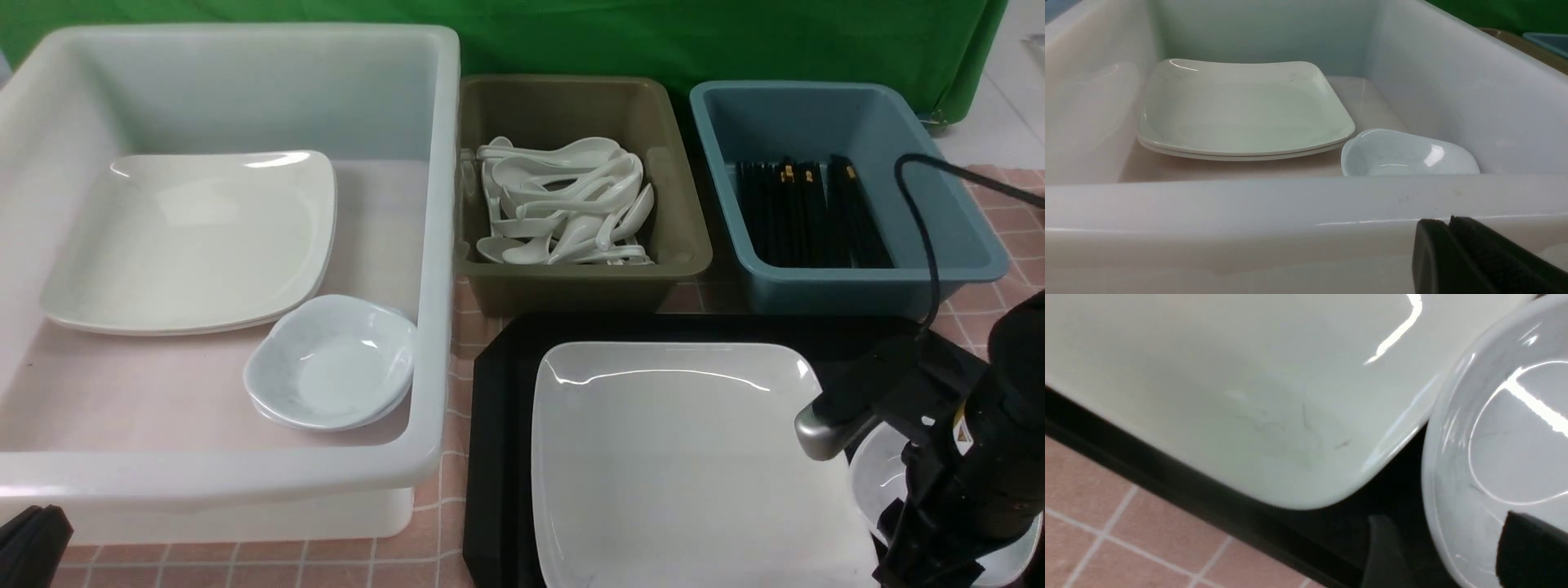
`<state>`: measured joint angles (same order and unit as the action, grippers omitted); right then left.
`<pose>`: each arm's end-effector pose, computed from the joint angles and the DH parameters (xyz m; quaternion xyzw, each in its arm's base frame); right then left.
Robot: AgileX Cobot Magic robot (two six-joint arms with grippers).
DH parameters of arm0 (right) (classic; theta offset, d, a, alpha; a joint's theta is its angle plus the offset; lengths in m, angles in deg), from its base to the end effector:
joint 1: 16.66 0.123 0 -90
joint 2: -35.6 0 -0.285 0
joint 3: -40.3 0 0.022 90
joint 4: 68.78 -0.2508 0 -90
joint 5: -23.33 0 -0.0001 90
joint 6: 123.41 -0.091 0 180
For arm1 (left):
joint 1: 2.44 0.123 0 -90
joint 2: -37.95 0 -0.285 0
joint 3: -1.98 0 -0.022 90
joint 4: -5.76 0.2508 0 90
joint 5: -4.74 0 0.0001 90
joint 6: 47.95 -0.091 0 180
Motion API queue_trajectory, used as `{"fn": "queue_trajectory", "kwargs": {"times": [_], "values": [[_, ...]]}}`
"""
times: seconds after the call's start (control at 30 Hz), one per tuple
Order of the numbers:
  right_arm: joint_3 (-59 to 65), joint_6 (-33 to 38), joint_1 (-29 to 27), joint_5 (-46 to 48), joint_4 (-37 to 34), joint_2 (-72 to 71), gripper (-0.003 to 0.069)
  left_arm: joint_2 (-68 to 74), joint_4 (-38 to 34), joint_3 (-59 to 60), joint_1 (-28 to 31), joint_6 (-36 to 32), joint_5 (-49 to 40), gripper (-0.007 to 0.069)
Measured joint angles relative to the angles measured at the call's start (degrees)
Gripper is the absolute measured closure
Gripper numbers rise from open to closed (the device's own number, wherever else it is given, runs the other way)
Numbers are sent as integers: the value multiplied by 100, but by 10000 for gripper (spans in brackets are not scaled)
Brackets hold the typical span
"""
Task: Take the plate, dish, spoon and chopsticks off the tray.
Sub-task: Use the right arm to grab a small plate from the dinner plate
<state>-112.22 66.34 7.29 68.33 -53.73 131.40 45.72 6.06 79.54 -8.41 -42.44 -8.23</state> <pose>0.2537 0.0944 0.2000 -0.3650 0.9199 -0.0883 0.1130 0.0555 -0.0057 0.1906 0.0046 0.7564 -0.0633 0.6510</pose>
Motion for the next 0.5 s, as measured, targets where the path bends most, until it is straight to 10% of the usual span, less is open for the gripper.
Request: {"fn": "queue_trajectory", "kwargs": {"times": [0.27,0.5], "values": [[0,0,2,-113,240,866,244,0,-30,0,0,0,0,604],[-16,37,28,-153,491,1008,426,0,-30,0,0,0,0,604]]}}
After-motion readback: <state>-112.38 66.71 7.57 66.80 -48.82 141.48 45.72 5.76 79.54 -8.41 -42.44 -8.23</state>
